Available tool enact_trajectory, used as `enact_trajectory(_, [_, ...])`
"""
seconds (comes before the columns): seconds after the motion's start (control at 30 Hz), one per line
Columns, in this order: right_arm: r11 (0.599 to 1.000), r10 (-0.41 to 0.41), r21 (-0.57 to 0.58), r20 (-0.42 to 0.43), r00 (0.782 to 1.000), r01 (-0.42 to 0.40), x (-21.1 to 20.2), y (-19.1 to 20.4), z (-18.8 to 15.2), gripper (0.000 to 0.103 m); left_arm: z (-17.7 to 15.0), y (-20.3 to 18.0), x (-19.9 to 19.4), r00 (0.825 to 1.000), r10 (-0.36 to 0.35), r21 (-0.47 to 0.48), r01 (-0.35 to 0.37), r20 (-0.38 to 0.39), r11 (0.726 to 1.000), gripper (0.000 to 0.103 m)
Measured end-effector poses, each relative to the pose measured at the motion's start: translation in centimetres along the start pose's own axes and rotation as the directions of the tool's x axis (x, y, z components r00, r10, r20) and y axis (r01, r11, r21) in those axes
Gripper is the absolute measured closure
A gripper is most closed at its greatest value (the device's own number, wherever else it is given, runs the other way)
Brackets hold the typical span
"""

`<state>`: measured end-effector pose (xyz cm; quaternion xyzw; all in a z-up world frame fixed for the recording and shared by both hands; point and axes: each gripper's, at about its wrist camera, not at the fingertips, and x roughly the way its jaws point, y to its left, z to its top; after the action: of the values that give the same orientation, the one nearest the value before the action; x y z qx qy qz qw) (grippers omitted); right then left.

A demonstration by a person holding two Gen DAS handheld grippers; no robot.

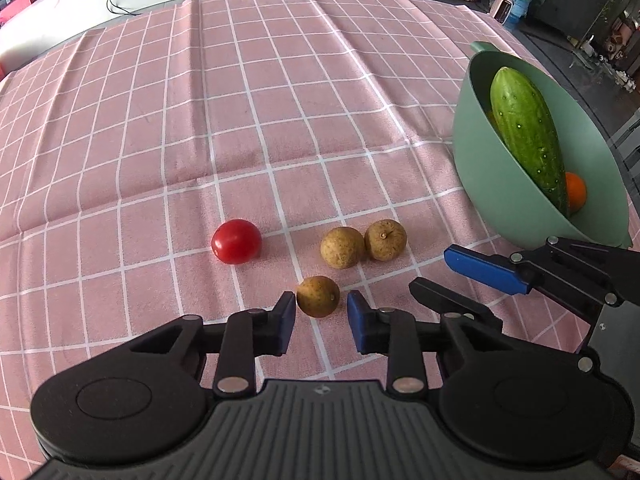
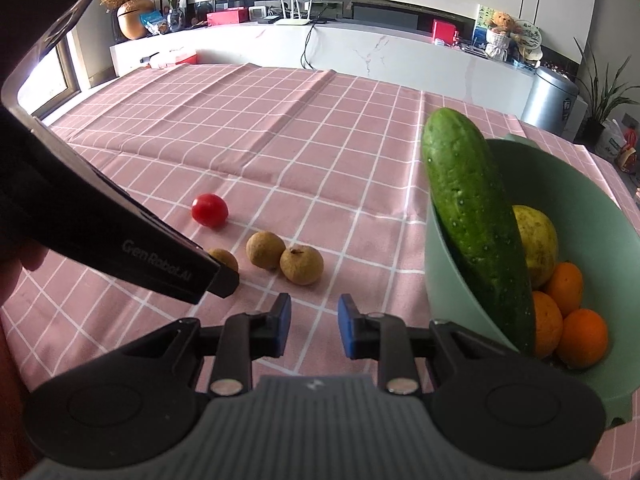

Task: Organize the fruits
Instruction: 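Move both grippers away from the colander toward the small brown longans, then grasp a brown longan with the left gripper while the right gripper grasps another longan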

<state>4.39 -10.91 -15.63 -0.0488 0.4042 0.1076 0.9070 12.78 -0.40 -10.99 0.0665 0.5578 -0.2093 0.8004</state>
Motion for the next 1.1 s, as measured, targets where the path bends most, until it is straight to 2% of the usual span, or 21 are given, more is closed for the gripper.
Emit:
enact_trajectory(0.13, [0.999,0.001,-0.043,-0.003,1.000,-0.001,0.6,0.3,0.3,0.081,0.2,0.2,0.2,1.000,-0.018,-0.013,0.018,-0.008,1.000,0.077])
enact_trajectory(0.4, [0.994,-0.006,-0.111,0.003,1.000,0.006,1.3,1.0,0.8,0.080,0.6,1.1,-1.0,1.000,-0.023,-0.056,0.023,0.006,0.998,0.077])
enact_trajectory(0.67, [0.988,-0.010,-0.156,0.000,1.000,0.010,2.6,1.6,1.6,0.080,0.7,1.1,-2.1,0.999,-0.032,-0.059,0.034,0.025,0.998,0.077])
enact_trajectory(0.9, [0.988,-0.012,-0.152,-0.010,1.000,0.010,2.6,1.8,1.5,0.080,0.5,1.1,-2.7,0.999,-0.028,-0.064,0.030,0.032,0.997,0.077])
enact_trajectory(1.1, [0.992,-0.011,-0.123,0.001,1.000,0.011,0.4,1.9,1.8,0.080,0.5,0.4,-4.3,0.998,-0.028,-0.041,0.031,0.061,0.999,0.077])
